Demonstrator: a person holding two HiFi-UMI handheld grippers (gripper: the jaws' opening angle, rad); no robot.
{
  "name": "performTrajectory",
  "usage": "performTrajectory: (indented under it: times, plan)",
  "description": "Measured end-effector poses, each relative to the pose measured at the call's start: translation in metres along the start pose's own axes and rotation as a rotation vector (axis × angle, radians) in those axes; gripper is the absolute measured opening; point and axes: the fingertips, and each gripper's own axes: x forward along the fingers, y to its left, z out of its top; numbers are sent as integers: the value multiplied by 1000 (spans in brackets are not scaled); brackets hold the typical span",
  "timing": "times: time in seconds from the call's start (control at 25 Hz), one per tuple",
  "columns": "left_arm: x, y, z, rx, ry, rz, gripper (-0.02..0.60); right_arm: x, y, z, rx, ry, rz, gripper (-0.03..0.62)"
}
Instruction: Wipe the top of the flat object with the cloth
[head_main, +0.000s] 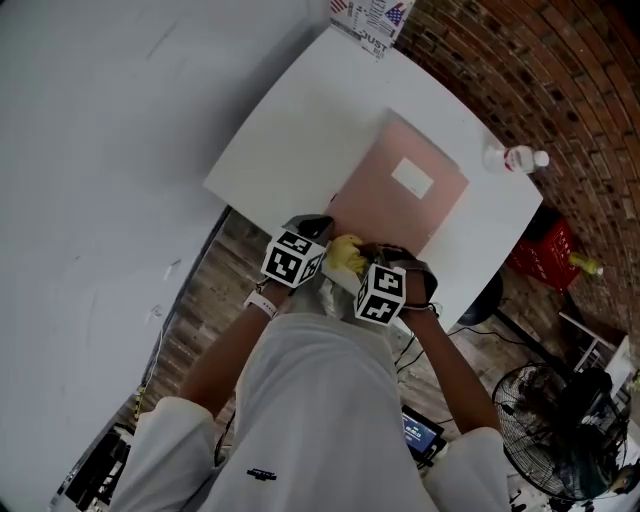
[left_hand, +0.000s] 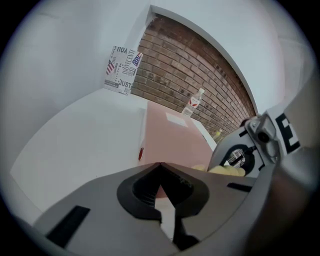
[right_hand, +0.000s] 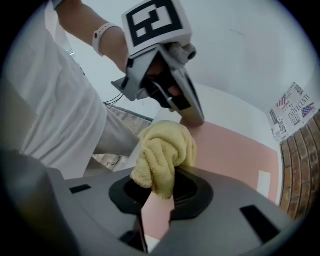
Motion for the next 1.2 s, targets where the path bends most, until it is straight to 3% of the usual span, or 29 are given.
performTrajectory:
  times: [0.16, 0.32, 0.76, 1.2]
  plan:
    - [-13, 0, 8, -3, -37, 5, 17, -2, 21, 5, -27, -38, 53, 93]
    - [-19, -3, 11, -5, -54, 1, 17, -19, 2, 3, 42, -85, 1, 92]
    - [-27, -16, 10, 12, -54, -27, 17, -62, -152, -24, 230, -115, -262, 92]
    - [-28, -29, 10, 43, -28, -49, 17, -64, -272, -47, 296, -36, -383, 95]
